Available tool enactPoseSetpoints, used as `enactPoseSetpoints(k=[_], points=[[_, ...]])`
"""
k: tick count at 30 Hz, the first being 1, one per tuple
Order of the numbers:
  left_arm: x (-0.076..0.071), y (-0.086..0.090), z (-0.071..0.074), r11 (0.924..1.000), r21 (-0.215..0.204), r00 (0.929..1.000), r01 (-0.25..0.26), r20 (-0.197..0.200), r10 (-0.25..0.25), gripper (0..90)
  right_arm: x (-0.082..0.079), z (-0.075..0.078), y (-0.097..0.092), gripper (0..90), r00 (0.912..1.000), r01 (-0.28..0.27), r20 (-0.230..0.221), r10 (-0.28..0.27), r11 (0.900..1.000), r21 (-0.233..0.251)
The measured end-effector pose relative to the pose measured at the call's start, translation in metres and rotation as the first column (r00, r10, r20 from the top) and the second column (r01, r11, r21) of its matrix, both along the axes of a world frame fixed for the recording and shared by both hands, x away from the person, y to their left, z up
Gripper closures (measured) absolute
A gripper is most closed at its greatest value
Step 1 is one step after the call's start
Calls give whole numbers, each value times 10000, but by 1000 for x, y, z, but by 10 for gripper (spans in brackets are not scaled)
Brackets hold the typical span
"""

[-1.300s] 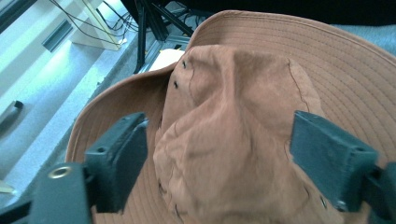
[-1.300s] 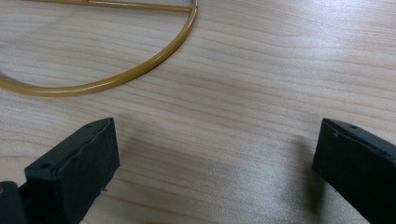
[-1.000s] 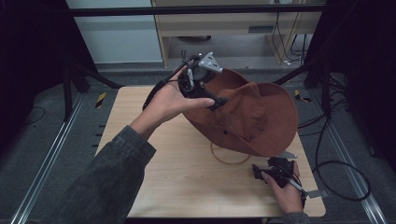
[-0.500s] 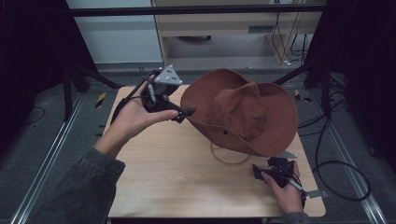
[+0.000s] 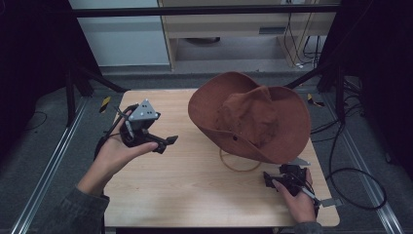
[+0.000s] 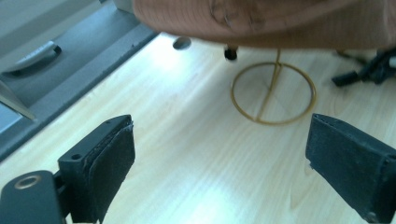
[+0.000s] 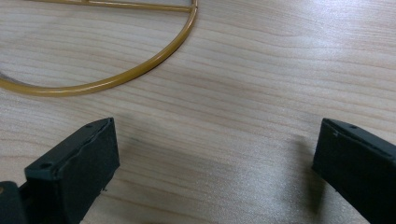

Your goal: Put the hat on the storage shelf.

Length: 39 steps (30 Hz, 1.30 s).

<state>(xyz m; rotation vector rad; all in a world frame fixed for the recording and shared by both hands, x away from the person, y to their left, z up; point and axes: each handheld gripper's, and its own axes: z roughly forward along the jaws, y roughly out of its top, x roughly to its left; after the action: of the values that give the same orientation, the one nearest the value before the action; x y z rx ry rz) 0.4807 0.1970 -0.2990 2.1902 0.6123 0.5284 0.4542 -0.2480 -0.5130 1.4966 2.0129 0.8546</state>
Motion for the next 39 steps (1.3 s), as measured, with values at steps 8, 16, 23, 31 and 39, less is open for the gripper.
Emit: enactPoseSetpoints(k=[8, 16, 23, 31, 39], points=[[2, 23, -51, 9989, 308, 9989, -341, -322, 351, 62, 0, 0, 0, 4, 10000, 11, 2, -11, 10000, -2], [2, 51, -109, 9943, 428, 9926, -972, -692, 1000, 59, 0, 0, 1, 4, 10000, 99, 2, -99, 10000, 6], [5, 76, -155, 9848, 698, 9805, -1593, -1047, 1660, 61, 0, 0, 1, 4, 9999, 123, 5, -123, 9999, 0], [7, 91, -168, 9796, 593, 9697, -1922, -1420, 1989, 61, 0, 0, 1, 4, 9999, 147, 5, -147, 9999, 0], [11, 100, -178, 9753, 555, 9577, -2138, -1850, 2205, 59, 0, 0, 1, 4, 9999, 148, 8, -148, 9999, -1]])
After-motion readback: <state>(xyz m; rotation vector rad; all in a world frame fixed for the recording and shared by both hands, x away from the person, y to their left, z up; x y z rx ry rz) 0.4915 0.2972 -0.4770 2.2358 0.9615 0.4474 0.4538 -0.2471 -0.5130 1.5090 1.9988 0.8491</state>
